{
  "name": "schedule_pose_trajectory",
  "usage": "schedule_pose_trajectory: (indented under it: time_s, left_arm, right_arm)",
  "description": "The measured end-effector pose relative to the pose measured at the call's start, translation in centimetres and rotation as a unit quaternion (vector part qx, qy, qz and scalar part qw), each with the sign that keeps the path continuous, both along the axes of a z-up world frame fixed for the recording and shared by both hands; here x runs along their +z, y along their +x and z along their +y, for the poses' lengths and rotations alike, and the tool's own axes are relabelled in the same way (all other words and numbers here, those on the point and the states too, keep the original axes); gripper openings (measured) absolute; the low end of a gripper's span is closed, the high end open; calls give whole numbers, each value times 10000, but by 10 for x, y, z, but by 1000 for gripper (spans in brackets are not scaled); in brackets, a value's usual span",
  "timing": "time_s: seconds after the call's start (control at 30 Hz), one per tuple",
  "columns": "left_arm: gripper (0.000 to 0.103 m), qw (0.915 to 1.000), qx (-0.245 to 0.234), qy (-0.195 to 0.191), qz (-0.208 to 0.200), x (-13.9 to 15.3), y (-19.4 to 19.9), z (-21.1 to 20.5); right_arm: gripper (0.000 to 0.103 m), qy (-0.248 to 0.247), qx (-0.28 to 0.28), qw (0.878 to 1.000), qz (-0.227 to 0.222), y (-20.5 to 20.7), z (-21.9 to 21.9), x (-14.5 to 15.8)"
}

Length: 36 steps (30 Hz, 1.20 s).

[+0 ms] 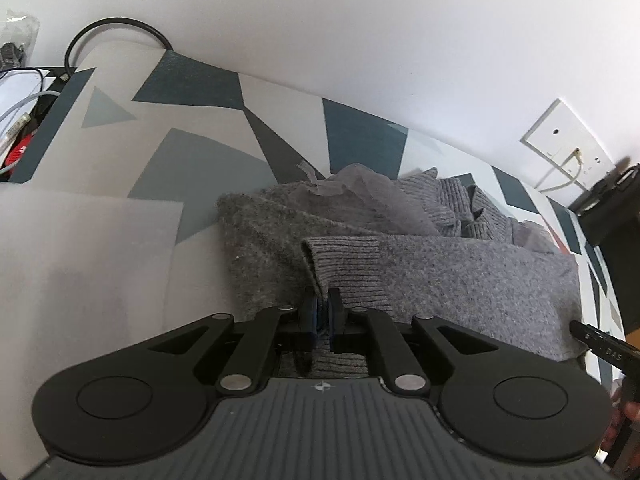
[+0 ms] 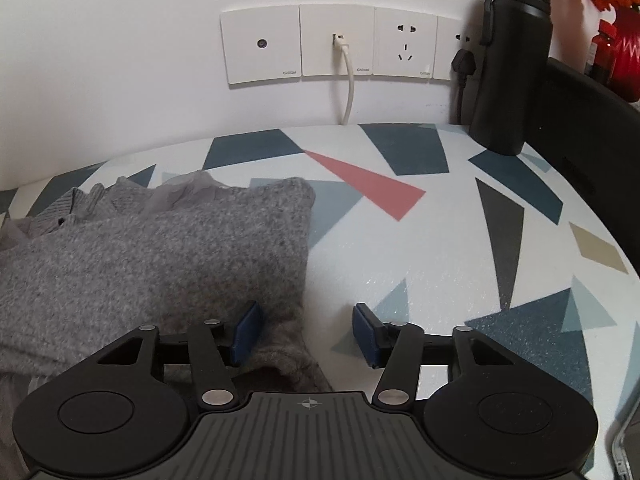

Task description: Fold clothes

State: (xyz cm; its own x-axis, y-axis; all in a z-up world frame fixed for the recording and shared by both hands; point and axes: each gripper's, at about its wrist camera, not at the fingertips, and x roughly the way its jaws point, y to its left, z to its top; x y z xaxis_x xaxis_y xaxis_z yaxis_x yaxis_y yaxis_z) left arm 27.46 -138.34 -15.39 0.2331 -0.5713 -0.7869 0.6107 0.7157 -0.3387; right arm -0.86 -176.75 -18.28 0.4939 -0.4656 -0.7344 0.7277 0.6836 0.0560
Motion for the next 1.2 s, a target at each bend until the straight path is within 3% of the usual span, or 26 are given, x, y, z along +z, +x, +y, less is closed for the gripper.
schedule_pose_trajectory:
  time_s: [0.03,0.1,0.2,0.3,0.4,0.87,1.2]
  left_arm:
    - [19,10000,10,46,-37,3,-2,0]
    - [47,9996,-84,110,-235,13,-10,1]
    - [67,9976,-288,208,-590,27,-26,6]
    - [73,9960,-357,320,-755,36,-42,14]
    - [81,9970,-322,384,-598,37,-54,24]
    - [86,9966,-111,808,-99,7,-95,72]
    - [97,9948,-259,950,-244,-1,-104,70]
  right_arm:
    - [52,13,7,10000,-31,-1,0,3]
    - [61,8,43,9998,-180,-7,1,10]
    - [76,-26,130,9993,-358,-20,5,21]
    - [88,2,278,9990,-336,-32,11,25]
    - [94,59,339,9989,-313,-44,17,26]
    - [101,381,478,9977,294,-79,52,10]
    - [102,498,411,9962,586,-80,56,-7]
